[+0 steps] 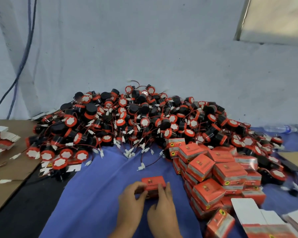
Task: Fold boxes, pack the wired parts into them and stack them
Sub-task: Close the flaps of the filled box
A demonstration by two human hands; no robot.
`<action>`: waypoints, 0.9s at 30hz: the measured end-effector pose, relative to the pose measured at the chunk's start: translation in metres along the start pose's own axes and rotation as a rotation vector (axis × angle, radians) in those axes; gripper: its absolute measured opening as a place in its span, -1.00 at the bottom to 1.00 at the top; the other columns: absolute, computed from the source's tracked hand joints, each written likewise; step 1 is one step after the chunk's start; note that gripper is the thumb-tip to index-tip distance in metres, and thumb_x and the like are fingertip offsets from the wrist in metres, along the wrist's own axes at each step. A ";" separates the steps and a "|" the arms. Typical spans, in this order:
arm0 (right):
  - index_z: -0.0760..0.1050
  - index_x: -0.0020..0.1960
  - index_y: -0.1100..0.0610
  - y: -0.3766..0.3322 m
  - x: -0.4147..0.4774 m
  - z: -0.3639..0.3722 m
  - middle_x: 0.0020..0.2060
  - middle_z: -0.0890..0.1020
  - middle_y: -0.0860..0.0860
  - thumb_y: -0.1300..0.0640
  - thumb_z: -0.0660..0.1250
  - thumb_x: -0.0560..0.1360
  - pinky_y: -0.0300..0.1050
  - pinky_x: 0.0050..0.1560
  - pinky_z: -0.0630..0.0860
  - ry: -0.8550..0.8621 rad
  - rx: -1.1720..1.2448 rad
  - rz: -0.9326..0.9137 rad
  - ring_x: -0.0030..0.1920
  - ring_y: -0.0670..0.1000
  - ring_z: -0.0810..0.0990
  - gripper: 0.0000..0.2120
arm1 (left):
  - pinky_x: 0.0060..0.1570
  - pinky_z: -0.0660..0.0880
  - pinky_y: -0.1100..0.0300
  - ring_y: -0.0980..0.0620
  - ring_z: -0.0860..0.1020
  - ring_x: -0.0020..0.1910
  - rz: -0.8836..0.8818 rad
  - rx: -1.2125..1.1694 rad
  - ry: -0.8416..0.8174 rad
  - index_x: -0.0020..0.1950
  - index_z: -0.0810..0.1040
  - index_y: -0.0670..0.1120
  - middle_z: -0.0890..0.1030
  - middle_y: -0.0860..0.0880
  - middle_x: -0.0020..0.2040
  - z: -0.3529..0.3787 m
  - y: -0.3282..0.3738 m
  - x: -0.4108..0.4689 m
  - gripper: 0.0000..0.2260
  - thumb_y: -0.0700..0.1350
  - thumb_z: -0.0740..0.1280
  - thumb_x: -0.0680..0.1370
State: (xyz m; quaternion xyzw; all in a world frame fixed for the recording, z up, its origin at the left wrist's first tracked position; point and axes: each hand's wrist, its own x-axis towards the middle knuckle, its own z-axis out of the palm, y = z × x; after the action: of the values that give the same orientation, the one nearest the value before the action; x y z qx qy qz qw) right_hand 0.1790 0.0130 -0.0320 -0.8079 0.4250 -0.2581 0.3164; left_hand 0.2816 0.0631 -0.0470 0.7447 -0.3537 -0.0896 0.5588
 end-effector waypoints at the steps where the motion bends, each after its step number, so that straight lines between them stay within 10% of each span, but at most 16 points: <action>1: -0.10 0.64 0.12 0.004 0.014 -0.001 0.61 -0.26 0.07 0.29 0.15 0.60 -0.20 0.55 0.06 -0.035 -0.051 0.022 0.63 0.05 -0.19 -0.30 | -0.06 0.49 0.47 0.26 0.63 -0.06 0.009 0.021 -0.031 -0.13 0.61 0.16 0.68 0.13 -0.10 0.010 0.000 0.012 -0.66 -0.32 0.49 0.46; 4: -0.01 0.62 0.29 0.013 0.043 -0.001 0.62 -0.09 0.23 0.25 0.21 0.60 -0.02 0.55 0.20 -0.011 -0.310 0.051 0.62 0.21 -0.04 -0.33 | 0.04 0.48 0.44 0.19 0.62 0.01 0.023 0.016 -0.122 0.04 0.69 0.03 0.67 0.12 -0.02 0.039 0.000 0.045 -0.77 -0.29 0.47 0.50; 6: 0.46 0.35 0.43 0.020 0.057 0.001 0.38 0.47 0.34 0.27 0.34 0.45 0.08 0.18 0.61 0.025 -0.454 -0.023 0.37 0.32 0.50 -0.51 | 0.04 0.42 0.52 0.26 0.59 0.01 0.071 0.026 -0.159 0.11 0.71 -0.04 0.66 0.15 -0.01 0.053 -0.001 0.061 -0.79 -0.26 0.46 0.52; 9: 0.63 0.13 0.41 0.040 0.069 0.008 0.14 0.66 0.28 0.22 0.09 0.39 0.14 -0.12 0.67 -0.108 -0.520 0.004 0.09 0.27 0.69 -0.51 | 0.04 0.36 0.59 0.43 0.52 -0.02 0.132 0.052 -0.111 0.13 0.72 -0.05 0.59 0.24 -0.02 0.069 -0.009 0.071 -0.79 -0.25 0.45 0.53; 11: 0.49 0.32 0.43 0.042 0.074 0.011 0.33 0.52 0.34 0.21 0.06 0.46 0.12 0.09 0.62 -0.123 -0.513 0.064 0.27 0.29 0.59 -0.46 | 0.08 0.33 0.61 0.44 0.49 0.01 0.154 0.075 -0.111 0.14 0.71 -0.03 0.55 0.27 0.02 0.073 -0.012 0.073 -0.78 -0.25 0.43 0.55; 13: -0.09 0.58 0.36 0.042 0.081 0.011 0.58 -0.07 0.28 0.21 -0.01 0.64 0.00 0.52 0.20 -0.051 -0.465 0.018 0.59 0.26 0.08 -0.44 | 0.15 0.36 0.56 0.37 0.50 0.06 0.159 0.061 -0.132 0.17 0.67 0.05 0.52 0.32 0.05 0.071 -0.006 0.071 -0.74 -0.25 0.42 0.56; 16: -0.45 0.52 0.09 0.033 0.062 -0.005 0.51 -0.41 0.01 0.18 -0.05 0.72 -0.35 0.46 -0.24 0.036 -0.263 -0.132 0.62 -0.02 -0.20 -0.40 | 0.11 0.48 0.43 0.25 0.56 0.15 0.096 -0.084 -0.075 0.25 0.55 0.16 0.56 0.24 0.17 0.061 0.019 0.052 -0.67 -0.17 0.44 0.56; 18: -0.08 0.60 -0.01 0.016 0.026 -0.028 0.60 0.02 -0.09 0.21 0.17 0.66 -0.58 0.34 0.01 0.109 -0.107 -0.218 0.51 -0.23 0.21 -0.37 | -0.06 0.52 0.41 0.22 0.61 0.02 0.105 -0.183 0.157 0.16 0.53 0.29 0.60 0.21 0.08 0.053 0.046 0.021 -0.67 -0.11 0.47 0.54; 21: 0.56 0.32 -0.06 0.016 -0.035 -0.077 0.27 0.61 -0.18 0.16 0.36 0.55 -0.43 0.18 0.44 0.485 0.106 -0.406 0.25 -0.22 0.57 -0.64 | -0.20 0.51 0.30 0.05 0.58 -0.21 0.313 -0.287 0.353 0.01 0.58 0.16 0.60 0.08 -0.11 0.059 0.102 -0.047 -0.88 -0.03 0.41 0.51; 23: 0.61 0.14 -0.13 0.040 -0.065 -0.124 0.11 0.65 -0.17 0.06 0.32 0.58 -0.34 0.06 0.51 0.642 0.110 -0.396 0.11 -0.16 0.64 -0.81 | -0.26 0.49 0.34 0.09 0.58 -0.30 0.423 -0.372 0.288 -0.06 0.58 0.09 0.60 0.07 -0.17 0.084 0.133 -0.090 -0.92 -0.08 0.40 0.49; 27: 0.56 0.21 -0.12 0.124 -0.084 -0.220 0.10 0.64 -0.11 0.35 0.46 0.34 -0.21 0.08 0.48 0.488 -0.235 -0.095 0.09 0.01 0.65 -0.45 | -0.01 0.53 0.30 0.16 0.57 -0.07 0.384 -0.153 -0.191 0.03 0.63 0.09 0.54 0.21 -0.02 0.154 0.161 -0.145 -0.80 -0.17 0.38 0.49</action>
State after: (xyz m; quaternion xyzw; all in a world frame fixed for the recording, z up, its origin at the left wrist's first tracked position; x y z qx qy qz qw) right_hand -0.0791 -0.0342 0.0121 -0.7720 0.4771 -0.4087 0.0964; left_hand 0.0253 0.0154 0.0040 0.6072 -0.5324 -0.0783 0.5846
